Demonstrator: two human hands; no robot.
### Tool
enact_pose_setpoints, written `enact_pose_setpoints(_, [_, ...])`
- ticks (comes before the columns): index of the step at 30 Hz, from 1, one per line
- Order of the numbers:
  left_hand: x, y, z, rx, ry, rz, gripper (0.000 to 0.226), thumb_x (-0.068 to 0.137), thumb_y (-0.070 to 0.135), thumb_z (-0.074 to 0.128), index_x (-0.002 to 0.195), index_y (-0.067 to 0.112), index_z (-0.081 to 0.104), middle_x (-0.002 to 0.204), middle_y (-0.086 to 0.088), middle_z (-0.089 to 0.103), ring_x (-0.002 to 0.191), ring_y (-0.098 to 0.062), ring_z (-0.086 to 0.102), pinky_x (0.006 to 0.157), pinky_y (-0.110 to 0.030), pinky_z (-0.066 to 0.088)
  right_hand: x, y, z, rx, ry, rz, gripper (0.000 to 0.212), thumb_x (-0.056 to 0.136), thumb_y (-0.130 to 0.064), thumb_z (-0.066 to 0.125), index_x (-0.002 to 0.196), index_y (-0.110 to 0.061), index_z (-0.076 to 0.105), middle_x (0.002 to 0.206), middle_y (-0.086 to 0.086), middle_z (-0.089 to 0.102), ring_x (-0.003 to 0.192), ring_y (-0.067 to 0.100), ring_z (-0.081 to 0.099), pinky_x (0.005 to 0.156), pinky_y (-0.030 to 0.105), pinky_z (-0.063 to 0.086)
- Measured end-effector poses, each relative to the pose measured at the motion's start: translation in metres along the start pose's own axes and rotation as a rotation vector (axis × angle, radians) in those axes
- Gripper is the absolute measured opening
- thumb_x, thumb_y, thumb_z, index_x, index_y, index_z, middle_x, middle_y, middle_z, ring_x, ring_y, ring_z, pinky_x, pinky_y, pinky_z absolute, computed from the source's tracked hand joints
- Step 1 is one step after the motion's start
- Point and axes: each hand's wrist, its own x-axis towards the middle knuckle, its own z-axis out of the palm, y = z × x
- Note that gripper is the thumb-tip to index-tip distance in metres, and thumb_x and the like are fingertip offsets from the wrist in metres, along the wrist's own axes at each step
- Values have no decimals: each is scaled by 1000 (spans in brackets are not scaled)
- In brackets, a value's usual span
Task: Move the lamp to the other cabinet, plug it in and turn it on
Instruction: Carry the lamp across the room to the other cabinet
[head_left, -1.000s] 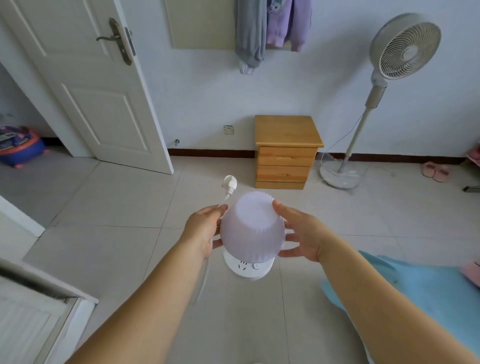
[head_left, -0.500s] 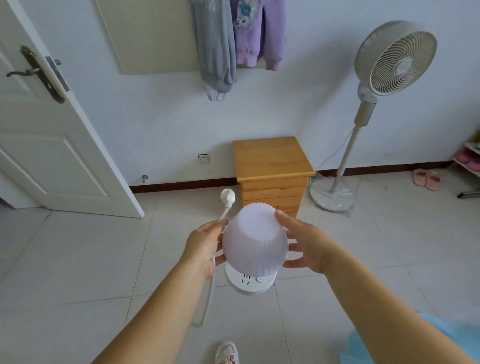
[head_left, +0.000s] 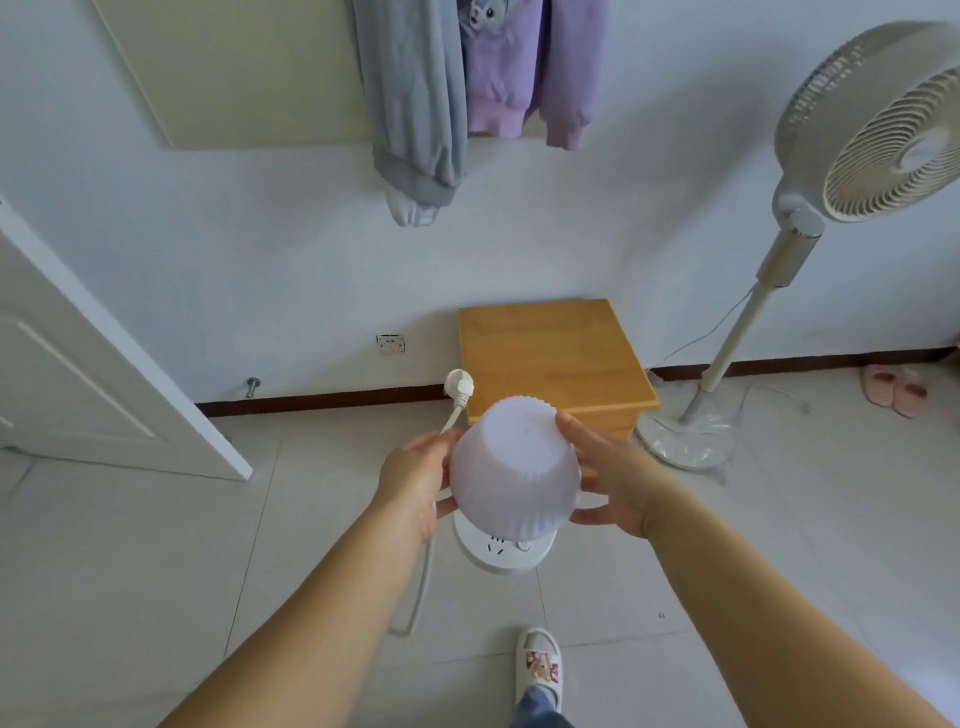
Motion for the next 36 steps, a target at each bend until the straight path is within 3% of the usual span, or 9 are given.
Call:
enact_pose_setpoints(6, [76,48,57,-28,45,-29,7,80,17,63,75,16,67,81,-12,66,69,-26,62,64,-34,54,90,-65,-30,-27,-71,0,39,66,-64,67,96,-39,70,112,-6,65,101,21,61,79,46,55])
enact_pose_setpoints(10, [126,75,87,-85,84,-4,12,84,18,61,93,14,68,78,-5,63,66,-23,62,56,-31,53,145,-104,-43,-28,-72,19,31,64,-62,70,85,-40,74,105,-9,67,97,19,61,80,46,55])
enact_pose_setpoints(14, [180,95,105,-125,112,-32,13,88,19,57,98,14,64,78,-6,59,65,-23,61,49,-29,50,198,-132,-48,-34,-92,43,33,67,-61,68,93,-39,70,109,-12,64,100,17,59,76,42,54])
enact_pose_setpoints(22, [302,128,131,-120,76,-103,21,90,20,55,108,11,61,83,-10,64,73,-23,62,66,-36,52,311,-166,-48,40,-55,113,31,76,-52,67,102,-37,67,113,-10,61,105,18,56,90,50,48])
enact_pose_setpoints(27, [369,136,141,-61,58,-144,27,89,23,56,111,9,63,103,-18,68,89,-32,65,74,-42,54,373,-173,-48,119,-46,141,25,77,-45,68,101,-37,67,111,-13,62,107,16,54,90,47,46])
enact_pose_setpoints(31, [407,130,146,-22,21,-176,25,90,24,54,108,10,64,107,-18,68,93,-31,65,70,-38,54,412,-167,-47,122,-1,145,19,80,-44,65,99,-38,64,114,-9,59,111,20,52,91,49,46])
enact_pose_setpoints(36, [437,119,154,-38,-10,-177,25,92,20,51,110,7,63,112,-16,67,100,-29,64,66,-33,53,447,-163,-52,92,-2,157,21,80,-44,65,100,-39,64,120,-6,59,111,19,53,80,43,48])
